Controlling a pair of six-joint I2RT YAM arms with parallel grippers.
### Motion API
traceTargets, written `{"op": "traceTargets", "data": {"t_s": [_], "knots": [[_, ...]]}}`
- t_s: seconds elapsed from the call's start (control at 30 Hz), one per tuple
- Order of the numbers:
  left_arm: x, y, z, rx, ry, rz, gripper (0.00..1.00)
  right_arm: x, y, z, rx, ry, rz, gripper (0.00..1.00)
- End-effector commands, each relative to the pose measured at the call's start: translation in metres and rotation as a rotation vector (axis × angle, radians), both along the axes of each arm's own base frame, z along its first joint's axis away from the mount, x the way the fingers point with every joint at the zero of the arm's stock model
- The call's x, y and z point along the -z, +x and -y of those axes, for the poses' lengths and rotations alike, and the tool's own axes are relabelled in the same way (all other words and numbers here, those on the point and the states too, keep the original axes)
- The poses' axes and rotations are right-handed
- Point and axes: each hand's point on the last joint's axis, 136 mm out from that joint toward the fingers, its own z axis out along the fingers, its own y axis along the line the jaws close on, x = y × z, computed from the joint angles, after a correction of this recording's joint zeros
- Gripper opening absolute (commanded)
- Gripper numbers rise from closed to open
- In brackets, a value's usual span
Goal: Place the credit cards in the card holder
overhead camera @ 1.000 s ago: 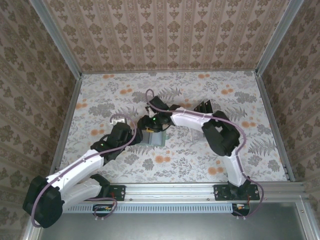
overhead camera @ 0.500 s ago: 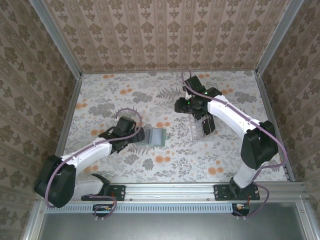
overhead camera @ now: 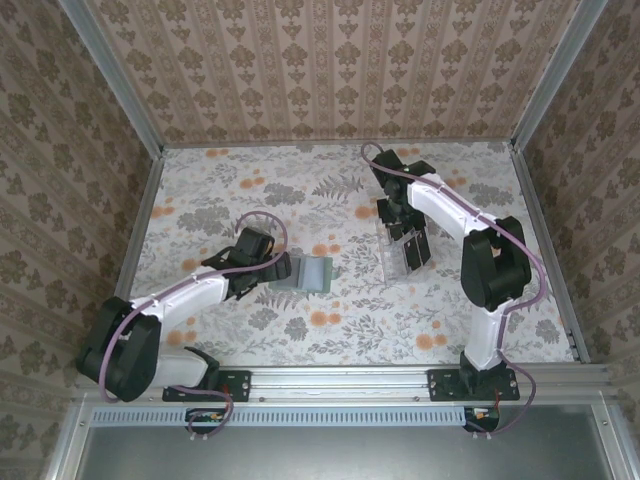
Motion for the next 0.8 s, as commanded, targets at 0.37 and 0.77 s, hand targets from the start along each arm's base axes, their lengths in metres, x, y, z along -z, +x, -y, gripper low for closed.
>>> {"op": "traceTargets", "data": {"t_s": [0.37,0.77], "knots": [[-0.004,0.008,0.007,0.022,-0.005,-0.006,1.0,0.018,0.012,-0.001,-0.01,-0.009,-0.056,0.3],[-0.001,0.006,0.006,0.017,-0.008,-0.011,1.0,0.012,0.013,-0.008,-0.003,0.047,-0.038,0.23]]}}
